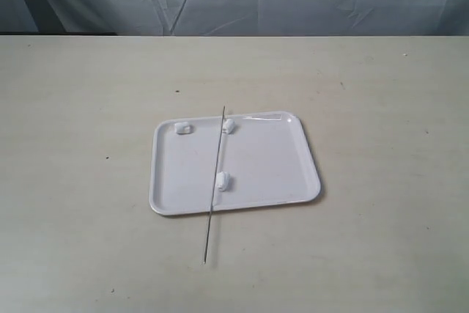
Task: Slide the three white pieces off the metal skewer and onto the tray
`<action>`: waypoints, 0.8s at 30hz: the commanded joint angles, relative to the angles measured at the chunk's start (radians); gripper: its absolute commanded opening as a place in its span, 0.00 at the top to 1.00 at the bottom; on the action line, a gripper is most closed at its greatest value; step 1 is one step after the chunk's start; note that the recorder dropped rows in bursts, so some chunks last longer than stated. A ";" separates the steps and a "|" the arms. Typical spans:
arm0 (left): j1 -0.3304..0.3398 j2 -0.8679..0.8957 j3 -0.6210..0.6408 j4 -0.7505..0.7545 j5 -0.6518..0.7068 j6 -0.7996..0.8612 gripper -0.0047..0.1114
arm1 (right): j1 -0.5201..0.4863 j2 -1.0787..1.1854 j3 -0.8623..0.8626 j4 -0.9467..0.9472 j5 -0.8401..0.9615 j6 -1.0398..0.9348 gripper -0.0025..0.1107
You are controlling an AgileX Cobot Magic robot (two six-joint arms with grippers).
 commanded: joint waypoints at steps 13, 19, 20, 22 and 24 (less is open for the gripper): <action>-0.001 -0.007 0.005 0.011 -0.006 -0.005 0.96 | -0.403 -0.005 0.454 0.202 -0.726 -0.047 0.85; 0.031 -0.010 0.005 0.020 -0.060 -0.004 0.96 | -0.411 -0.005 0.454 0.236 -0.535 -0.052 0.85; 0.046 -0.018 0.005 0.025 -0.084 -0.004 0.96 | -0.409 -0.005 0.454 0.263 -0.501 -0.059 0.85; 0.085 -0.040 0.005 0.038 -0.121 -0.004 0.96 | -0.409 -0.005 0.454 0.285 -0.469 -0.129 0.85; 0.137 -0.079 0.021 0.040 -0.151 -0.004 0.96 | -0.409 -0.005 0.454 0.285 -0.469 -0.132 0.85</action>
